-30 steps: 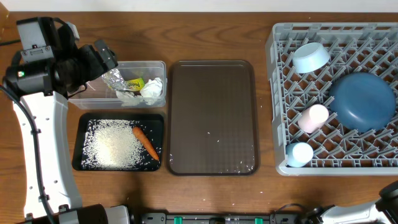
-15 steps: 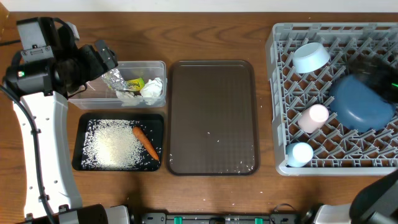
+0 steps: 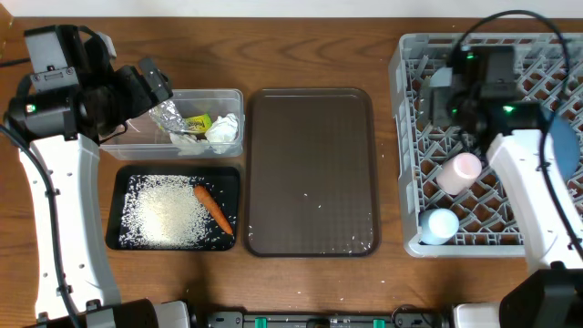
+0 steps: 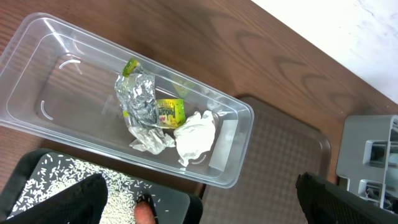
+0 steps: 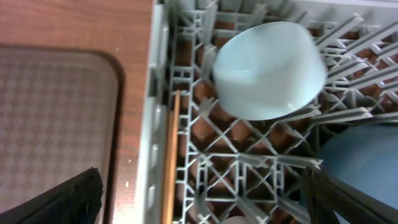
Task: Sort waste into correct bins and load items into the dishwasher rack
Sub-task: 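Lower the blue plate into the rack slots and open the right gripper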
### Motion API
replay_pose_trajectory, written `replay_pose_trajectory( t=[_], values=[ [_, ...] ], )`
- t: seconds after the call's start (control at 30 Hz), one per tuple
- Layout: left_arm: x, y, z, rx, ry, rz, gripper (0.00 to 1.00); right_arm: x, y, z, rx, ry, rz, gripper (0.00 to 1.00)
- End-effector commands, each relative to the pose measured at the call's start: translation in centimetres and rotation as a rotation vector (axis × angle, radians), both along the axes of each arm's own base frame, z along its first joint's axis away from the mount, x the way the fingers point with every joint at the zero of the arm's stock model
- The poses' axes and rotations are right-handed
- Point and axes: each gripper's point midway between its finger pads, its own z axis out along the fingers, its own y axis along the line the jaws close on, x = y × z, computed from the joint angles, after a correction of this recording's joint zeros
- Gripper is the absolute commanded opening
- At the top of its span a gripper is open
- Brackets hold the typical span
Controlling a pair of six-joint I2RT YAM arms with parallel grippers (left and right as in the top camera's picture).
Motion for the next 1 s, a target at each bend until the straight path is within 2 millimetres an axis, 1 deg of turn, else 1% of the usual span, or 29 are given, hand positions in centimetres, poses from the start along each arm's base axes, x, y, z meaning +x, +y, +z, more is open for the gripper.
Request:
replay_pose_trajectory(
  t=[0.0,0.13,0.97],
  values=[
    [-0.14,0.20,0.79,0.009,-0.020,0.008,0.99,-0.25,0.47,1.26,-0.050,-0.029,0.015,0.99],
    [-0.14,0.20,0.79,0.009,-0.020,0.008,0.99,-0.29,1.06,1.26,-0.050,-0.029,0.029,0.99],
    [-0.14,0.20,0.79,0.009,-0.020,0.008,0.99,-0.29,1.05,1.24,-0.050,-0.029,0.029,0.99]
  ],
)
